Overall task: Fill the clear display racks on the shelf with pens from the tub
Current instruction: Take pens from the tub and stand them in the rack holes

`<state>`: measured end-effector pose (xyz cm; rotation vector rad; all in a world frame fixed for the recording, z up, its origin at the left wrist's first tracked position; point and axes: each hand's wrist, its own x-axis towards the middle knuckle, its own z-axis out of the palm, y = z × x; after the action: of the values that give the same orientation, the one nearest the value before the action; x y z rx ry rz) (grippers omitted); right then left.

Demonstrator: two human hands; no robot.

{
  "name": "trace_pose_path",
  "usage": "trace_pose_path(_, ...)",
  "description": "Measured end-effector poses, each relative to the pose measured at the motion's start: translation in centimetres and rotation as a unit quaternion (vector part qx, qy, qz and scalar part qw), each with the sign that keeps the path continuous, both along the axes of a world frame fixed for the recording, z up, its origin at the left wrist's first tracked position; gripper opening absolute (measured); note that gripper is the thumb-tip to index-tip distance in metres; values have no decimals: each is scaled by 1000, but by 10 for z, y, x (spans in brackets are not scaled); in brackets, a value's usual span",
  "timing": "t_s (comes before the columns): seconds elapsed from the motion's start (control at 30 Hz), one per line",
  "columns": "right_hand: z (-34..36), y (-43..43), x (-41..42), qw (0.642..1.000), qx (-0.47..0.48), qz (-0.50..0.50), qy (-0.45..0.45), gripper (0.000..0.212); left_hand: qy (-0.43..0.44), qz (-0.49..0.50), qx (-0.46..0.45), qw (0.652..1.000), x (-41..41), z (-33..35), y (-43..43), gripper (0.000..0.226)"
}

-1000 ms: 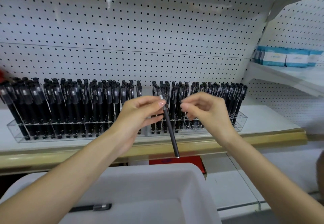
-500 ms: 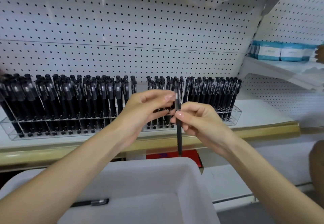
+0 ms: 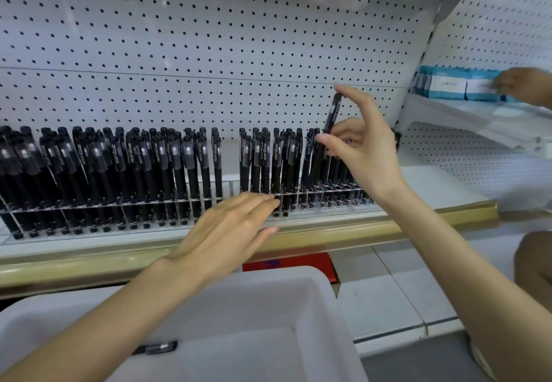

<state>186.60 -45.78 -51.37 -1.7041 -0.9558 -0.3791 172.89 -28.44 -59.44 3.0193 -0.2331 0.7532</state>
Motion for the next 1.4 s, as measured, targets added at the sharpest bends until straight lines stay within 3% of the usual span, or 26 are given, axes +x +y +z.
trace_pose_path(0.17, -10, 9, 5, 997, -14, -42, -61, 58, 0, 9, 16, 1000, 2, -2, 0, 51)
trace_pose_path(0.43, -31, 14, 14, 998, -35, -31, -45, 47, 5, 17, 29, 999, 2, -7, 2, 48)
trace_pose_path(0.57, -40, 16, 15, 992, -87, -43, -77, 51, 2, 19, 26, 999, 1, -6, 1, 49)
trace_pose_path(1.23, -47, 16, 22, 981, -148, -65, -111, 59, 37, -6, 26, 999, 1, -4, 6, 40)
trace_pose_path(1.4, -32, 6, 10, 972, -181, -77, -131, 60, 61, -19, 32, 997, -8, 5, 10, 52)
